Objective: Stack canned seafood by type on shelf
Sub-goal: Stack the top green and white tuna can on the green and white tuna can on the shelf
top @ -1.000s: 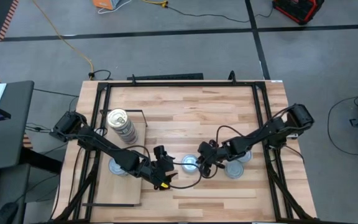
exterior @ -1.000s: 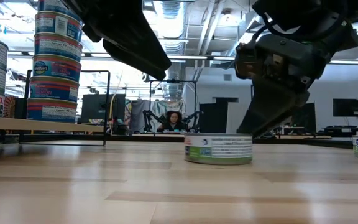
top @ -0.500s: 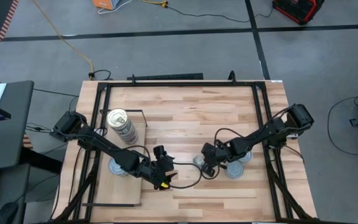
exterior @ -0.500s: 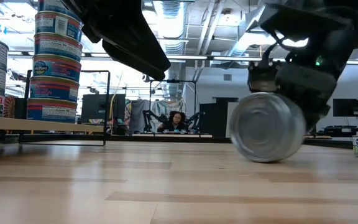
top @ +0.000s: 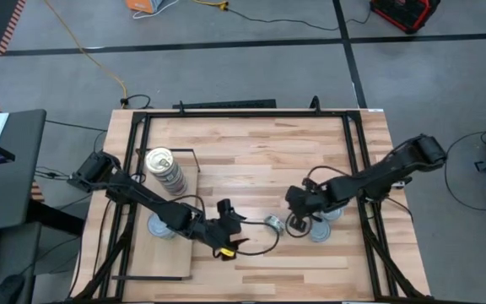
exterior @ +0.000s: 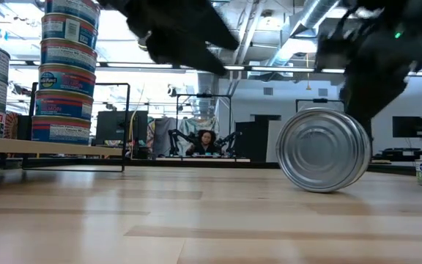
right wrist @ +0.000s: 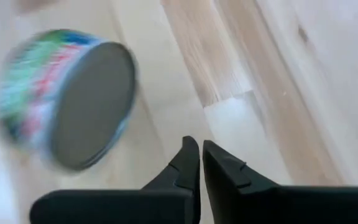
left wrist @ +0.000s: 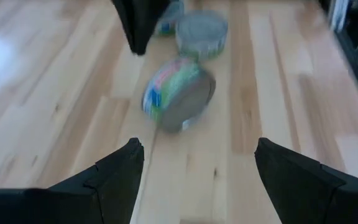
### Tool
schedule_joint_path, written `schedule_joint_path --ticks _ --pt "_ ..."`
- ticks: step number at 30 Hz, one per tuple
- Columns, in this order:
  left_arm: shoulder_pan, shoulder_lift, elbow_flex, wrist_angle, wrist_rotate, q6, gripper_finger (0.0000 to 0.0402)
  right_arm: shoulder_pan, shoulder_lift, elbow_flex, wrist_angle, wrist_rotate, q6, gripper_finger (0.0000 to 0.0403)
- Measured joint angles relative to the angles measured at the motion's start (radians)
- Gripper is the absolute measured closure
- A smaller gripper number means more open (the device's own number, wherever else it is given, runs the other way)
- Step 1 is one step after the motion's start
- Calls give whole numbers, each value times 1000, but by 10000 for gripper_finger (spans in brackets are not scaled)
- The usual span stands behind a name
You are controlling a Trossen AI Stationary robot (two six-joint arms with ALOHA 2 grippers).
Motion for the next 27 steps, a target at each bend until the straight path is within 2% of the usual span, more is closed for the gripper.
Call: schedule_joint_path --ticks 3,6,10,12,15,18,20,23,27 --pt "28 -2 3 22 5 13 107 60 -72 1 -47 23 -45 342" --pt "57 -1 20 21 54 55 107 145 -111 1 -51 101 -57 326" --pt "88 -2 28 16 119 97 107 235 -90 -10 -45 243 -2 289" --pt "98 -2 34 17 140 124 107 245 -51 -23 -35 282 23 265" --pt "101 -2 39 20 155 160 107 219 23 -41 72 273 36 230" --pt "97 -2 39 15 157 170 107 194 89 -41 168 191 9 200" --pt "90 -2 39 3 157 161 107 194 117 -41 197 172 7 186" --pt "84 -2 39 -15 152 170 107 196 160 -41 261 179 4 176" --pt "86 -2 39 -13 121 178 107 193 235 -41 498 174 -67 175"
